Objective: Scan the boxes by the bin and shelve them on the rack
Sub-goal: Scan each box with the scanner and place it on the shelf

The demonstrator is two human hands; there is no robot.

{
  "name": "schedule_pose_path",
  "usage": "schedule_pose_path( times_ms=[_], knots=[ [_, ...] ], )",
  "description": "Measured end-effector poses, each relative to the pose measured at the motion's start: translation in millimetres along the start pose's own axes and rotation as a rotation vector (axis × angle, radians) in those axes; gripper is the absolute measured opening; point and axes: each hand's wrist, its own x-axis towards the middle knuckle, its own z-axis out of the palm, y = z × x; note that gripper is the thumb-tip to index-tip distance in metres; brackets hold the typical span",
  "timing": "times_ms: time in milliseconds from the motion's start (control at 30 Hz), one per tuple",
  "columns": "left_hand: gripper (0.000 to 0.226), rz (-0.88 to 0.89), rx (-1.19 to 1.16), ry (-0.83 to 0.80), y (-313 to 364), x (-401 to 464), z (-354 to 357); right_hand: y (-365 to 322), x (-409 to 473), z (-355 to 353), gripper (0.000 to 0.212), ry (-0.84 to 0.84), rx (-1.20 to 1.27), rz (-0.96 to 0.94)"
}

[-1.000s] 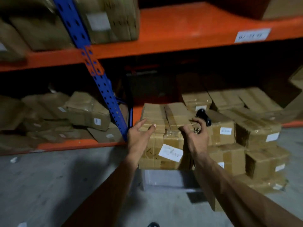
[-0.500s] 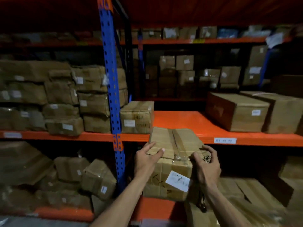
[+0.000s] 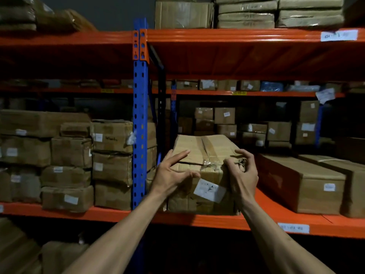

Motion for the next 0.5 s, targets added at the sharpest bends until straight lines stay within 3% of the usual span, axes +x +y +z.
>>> schedule_pose_path(
  times_ms=[233, 333, 500],
  knots=[
    [0.052, 0.103, 0.037, -0.119, -70, 122, -65, 62, 71, 95, 0.069, -0.394, -0.088, -0.175],
    [0.040, 0.136, 0.013, -0.177, -102, 167, -80, 85, 104, 131, 0.074, -0.435, -0.136, -0.213],
    [0.039, 0.066, -0.053, -0.149, -167, 207, -78, 118, 145, 174, 0.066, -0.476, -0.226, -0.262]
  ],
)
